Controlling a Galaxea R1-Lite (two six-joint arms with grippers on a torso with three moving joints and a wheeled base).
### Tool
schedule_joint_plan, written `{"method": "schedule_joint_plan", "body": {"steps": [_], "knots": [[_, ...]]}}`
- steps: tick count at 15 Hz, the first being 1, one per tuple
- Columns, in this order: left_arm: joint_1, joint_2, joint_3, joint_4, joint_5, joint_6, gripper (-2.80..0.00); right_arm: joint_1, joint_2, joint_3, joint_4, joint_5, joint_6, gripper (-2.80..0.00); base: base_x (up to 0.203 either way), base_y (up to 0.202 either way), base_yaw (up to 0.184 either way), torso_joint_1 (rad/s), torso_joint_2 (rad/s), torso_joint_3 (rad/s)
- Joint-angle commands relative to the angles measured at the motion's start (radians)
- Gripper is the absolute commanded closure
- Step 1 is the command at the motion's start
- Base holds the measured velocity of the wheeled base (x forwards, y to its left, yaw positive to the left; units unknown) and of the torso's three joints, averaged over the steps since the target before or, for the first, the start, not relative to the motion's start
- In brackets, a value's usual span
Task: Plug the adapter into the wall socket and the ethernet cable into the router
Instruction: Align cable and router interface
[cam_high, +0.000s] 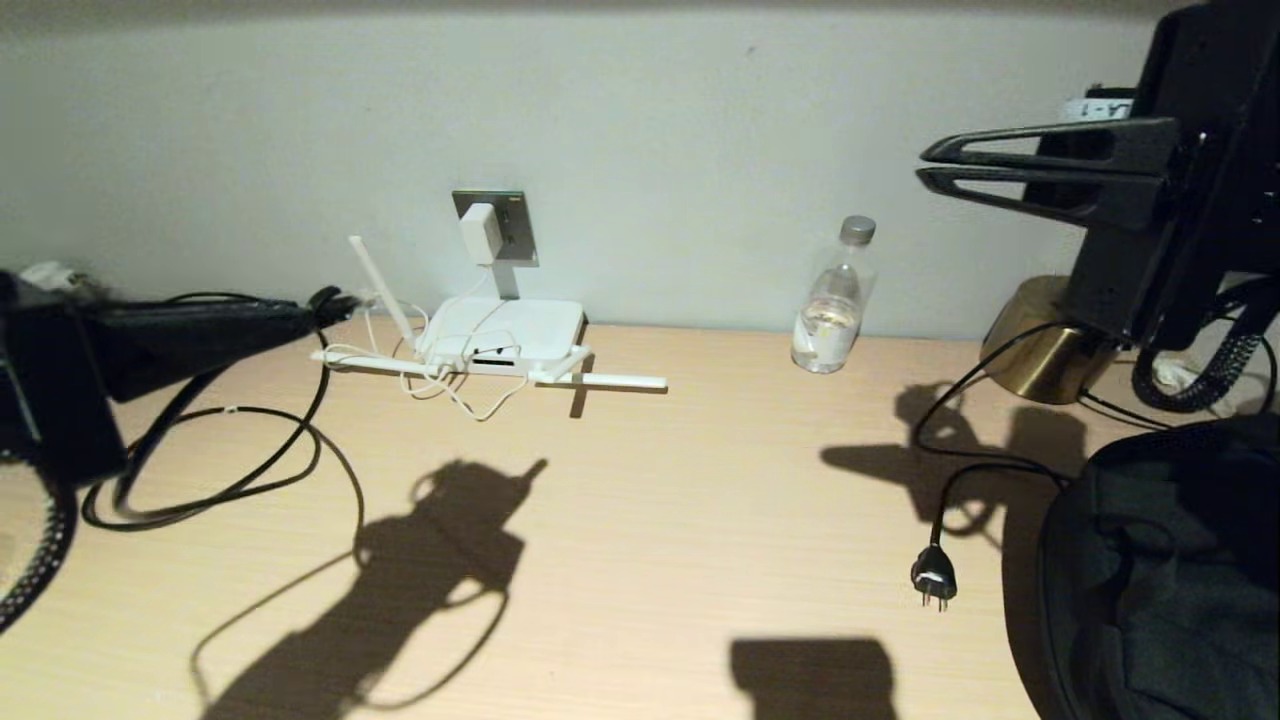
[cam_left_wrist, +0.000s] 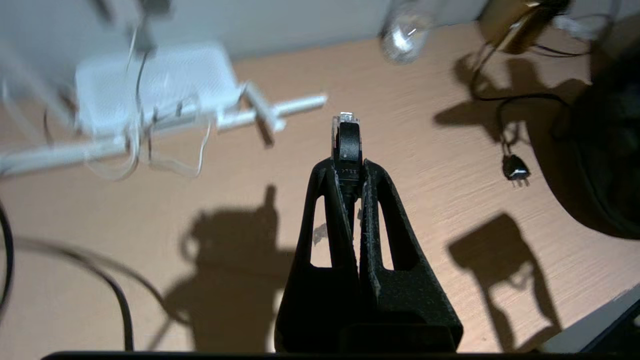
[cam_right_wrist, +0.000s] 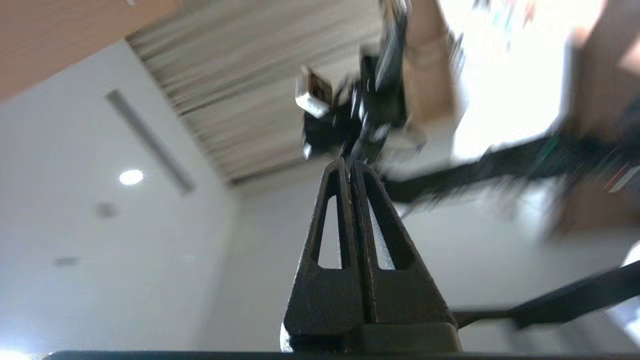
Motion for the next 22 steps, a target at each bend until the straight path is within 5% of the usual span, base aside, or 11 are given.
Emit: {"method": "schedule_joint_plan", "body": {"steps": [1, 4, 7, 9, 12, 13, 17, 20, 22], "knots": [[0.0, 0.002, 0.001, 0.042, 0.018, -0.035, 0.0, -0.095, -0.044, 0.005, -0.002, 0.007, -0.049, 0.0, 0.0, 0.0, 0.0, 0.0, 0.0, 0.0], [-0.007, 0.031, 0.025, 0.04, 0.011, -0.035, 0.0, -0.274, -0.112, 0.023, 0.0, 0.006, -0.102, 0.0, 0.0, 0.0, 0.0, 0.0, 0.0, 0.0], [-0.008, 0.035, 0.058, 0.04, 0.021, -0.034, 0.0, -0.399, -0.272, 0.215, 0.0, 0.006, -0.293, 0.0, 0.0, 0.0, 0.0, 0.0, 0.0, 0.0], [-0.008, 0.034, 0.069, 0.049, 0.026, -0.02, 0.0, -0.471, -0.384, 0.4, -0.001, 0.007, -0.525, 0.0, 0.0, 0.0, 0.0, 0.0, 0.0, 0.0], [-0.008, 0.053, 0.068, 0.045, 0.033, 0.027, 0.0, -0.588, -0.556, 0.648, 0.006, 0.001, -0.982, 0.0, 0.0, 0.0, 0.0, 0.0, 0.0, 0.0], [-0.008, 0.059, 0.064, 0.04, 0.027, 0.04, 0.0, -0.638, -0.602, 0.69, 0.018, -0.048, -1.113, 0.0, 0.0, 0.0, 0.0, 0.0, 0.0, 0.0], [-0.008, 0.062, 0.054, 0.033, 0.005, 0.04, 0.0, -0.663, -0.702, 0.725, 0.134, -0.488, -1.584, 0.0, 0.0, 0.0, 0.0, 0.0, 0.0, 0.0], [-0.001, 0.051, 0.056, 0.033, 0.038, 0.04, 0.0, -0.66, -0.861, 0.847, 0.306, -0.633, -1.716, 0.0, 0.0, 0.0, 0.0, 0.0, 0.0, 0.0], [-0.001, 0.037, 0.071, 0.033, 0.074, 0.024, 0.0, -0.559, -0.872, 0.913, 0.338, -0.827, -1.777, 0.0, 0.0, 0.0, 0.0, 0.0, 0.0, 0.0]]}}
